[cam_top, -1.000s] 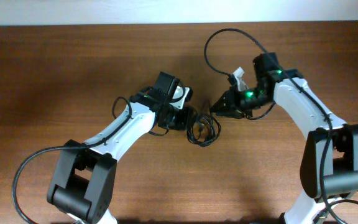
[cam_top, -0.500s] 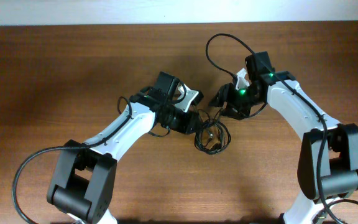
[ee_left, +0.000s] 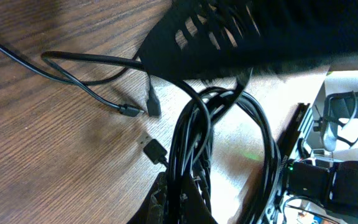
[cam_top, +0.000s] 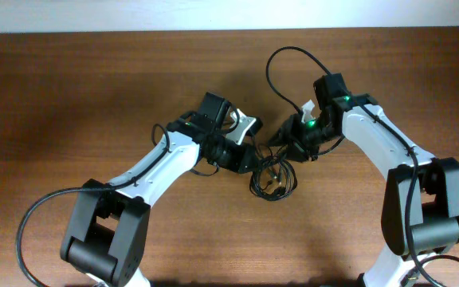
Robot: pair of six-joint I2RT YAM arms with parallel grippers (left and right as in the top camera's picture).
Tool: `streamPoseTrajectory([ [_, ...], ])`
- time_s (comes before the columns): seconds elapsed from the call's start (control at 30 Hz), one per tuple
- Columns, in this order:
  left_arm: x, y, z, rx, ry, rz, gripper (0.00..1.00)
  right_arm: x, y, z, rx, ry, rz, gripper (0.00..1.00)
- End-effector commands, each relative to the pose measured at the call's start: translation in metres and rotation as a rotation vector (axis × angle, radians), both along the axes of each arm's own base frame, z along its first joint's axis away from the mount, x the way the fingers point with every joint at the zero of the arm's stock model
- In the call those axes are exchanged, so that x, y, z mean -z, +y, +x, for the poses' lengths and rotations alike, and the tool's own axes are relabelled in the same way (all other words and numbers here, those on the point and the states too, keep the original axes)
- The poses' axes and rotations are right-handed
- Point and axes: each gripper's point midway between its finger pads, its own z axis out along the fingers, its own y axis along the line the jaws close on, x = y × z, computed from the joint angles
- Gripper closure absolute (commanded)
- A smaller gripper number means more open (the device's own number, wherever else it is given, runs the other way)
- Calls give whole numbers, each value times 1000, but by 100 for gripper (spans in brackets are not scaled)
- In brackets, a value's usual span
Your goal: Untangle cables
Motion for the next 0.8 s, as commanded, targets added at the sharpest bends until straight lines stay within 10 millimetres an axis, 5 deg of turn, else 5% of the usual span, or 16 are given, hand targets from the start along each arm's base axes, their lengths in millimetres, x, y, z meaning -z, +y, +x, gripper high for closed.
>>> streamPoseTrajectory([
  [0.0,-5,-8,-12,49,39,-66,100,12,-5,22,10,-104,-65,88],
  [0.07,-4,-7,-15,49,56,-60,100,19,-17,41,35,-189,-156,96],
  [0.17,-3,-6,-18,43,75,-53,100,-5,-15,57,-40,-334,-69,96],
  [0.27,3,0,-11,-54,121,3,100,-67,-5,52,-190,-536,126,96],
  [0.5,-23,10,27,-333,68,42,100,-167,-15,15,-379,-953,67,96],
  [0.6,-23,15,22,-343,76,69,100,-212,-29,9,-348,-1104,35,96],
  [0.77,-16,24,27,-381,52,127,100,-200,-30,-22,-378,-987,50,96],
])
